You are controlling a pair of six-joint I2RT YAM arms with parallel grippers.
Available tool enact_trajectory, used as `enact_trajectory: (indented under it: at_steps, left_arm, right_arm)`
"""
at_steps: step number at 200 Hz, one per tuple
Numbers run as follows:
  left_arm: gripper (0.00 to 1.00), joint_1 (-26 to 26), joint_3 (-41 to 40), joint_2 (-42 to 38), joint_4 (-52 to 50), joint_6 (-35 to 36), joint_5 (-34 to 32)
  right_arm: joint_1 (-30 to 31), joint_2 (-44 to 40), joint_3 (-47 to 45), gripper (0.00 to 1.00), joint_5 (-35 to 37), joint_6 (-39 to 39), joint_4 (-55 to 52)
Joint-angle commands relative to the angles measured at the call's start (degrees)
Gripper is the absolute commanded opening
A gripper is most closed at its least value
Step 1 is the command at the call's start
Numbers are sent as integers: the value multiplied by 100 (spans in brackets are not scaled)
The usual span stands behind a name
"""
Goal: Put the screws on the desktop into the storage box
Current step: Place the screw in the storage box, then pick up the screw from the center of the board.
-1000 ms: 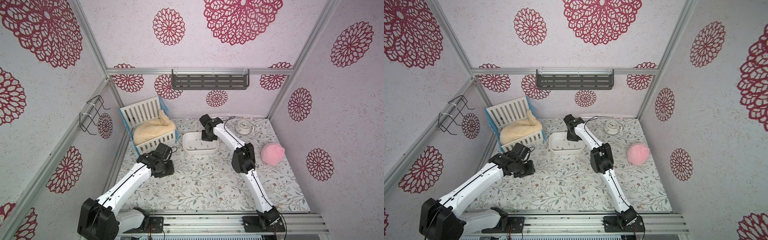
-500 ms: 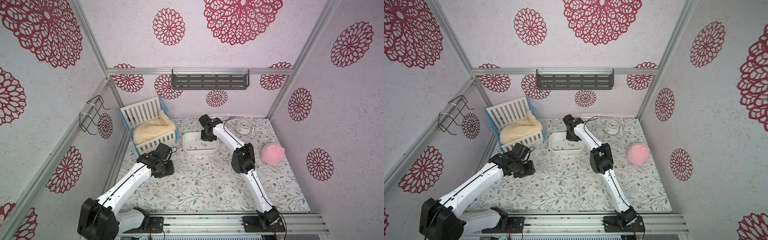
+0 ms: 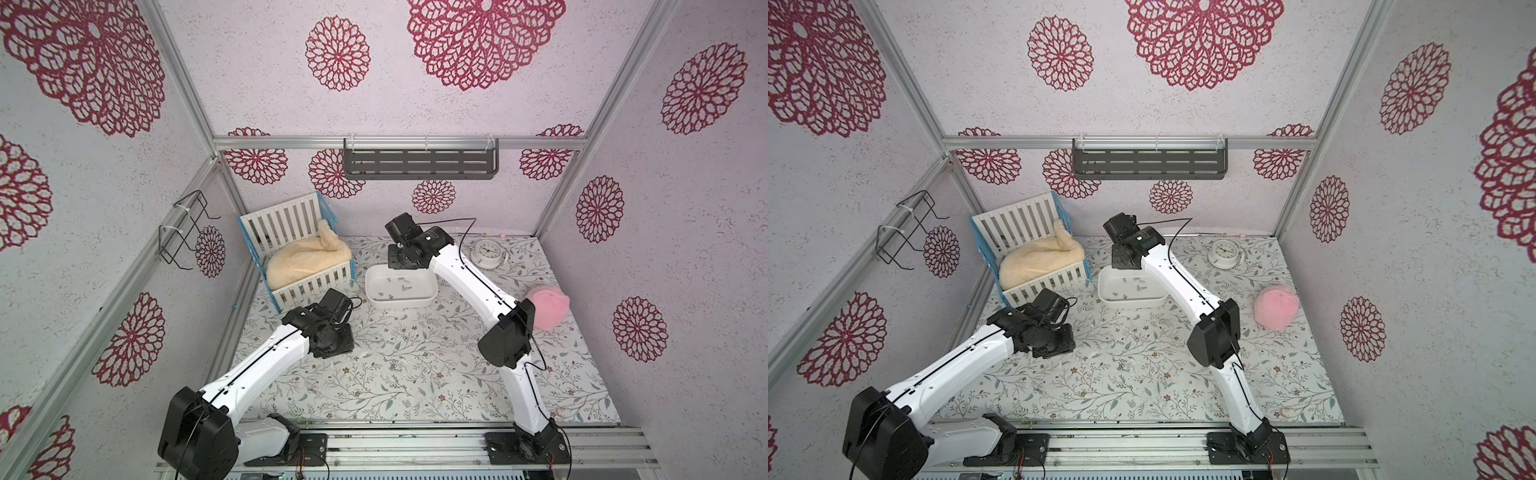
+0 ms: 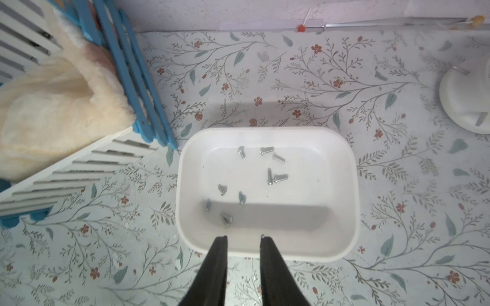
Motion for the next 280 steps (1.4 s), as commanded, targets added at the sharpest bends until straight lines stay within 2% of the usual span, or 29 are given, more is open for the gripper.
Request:
enact_trajectory:
  at_steps: [1, 26, 44, 65, 103, 141, 193, 280]
  left_arm:
    - [38, -289, 48, 203, 170, -183, -149]
    - [38, -590, 108, 526, 382, -295, -201]
    - [38, -805, 258, 856, 487, -336, -203]
    - [38, -1057, 535, 1312, 567, -358, -187]
    - [38, -1372, 1098, 2053, 595, -316, -121]
    - [38, -1530, 1386, 2488, 583, -212, 75]
    - [37, -1685, 1533, 2939, 661, -53, 296]
    - [35, -1740, 1320, 3078, 718, 37, 544]
  right_arm:
    - [-6, -962, -1198, 27, 265, 202, 511]
    - [-38, -2503, -3511, 27, -70, 392, 1992]
    - [-205, -3438, -4708, 27, -268, 577, 2577]
    - [-354, -4141, -5492, 28, -294, 626, 2626]
    - [-588, -4927, -6390, 28, -364, 620, 2531]
    - [-772, -5303, -6916, 28, -463, 627, 2643]
    - [-831, -5258, -7042, 28, -584, 606, 2738]
    - [-848, -5134, -7017, 28, -690, 662, 2767]
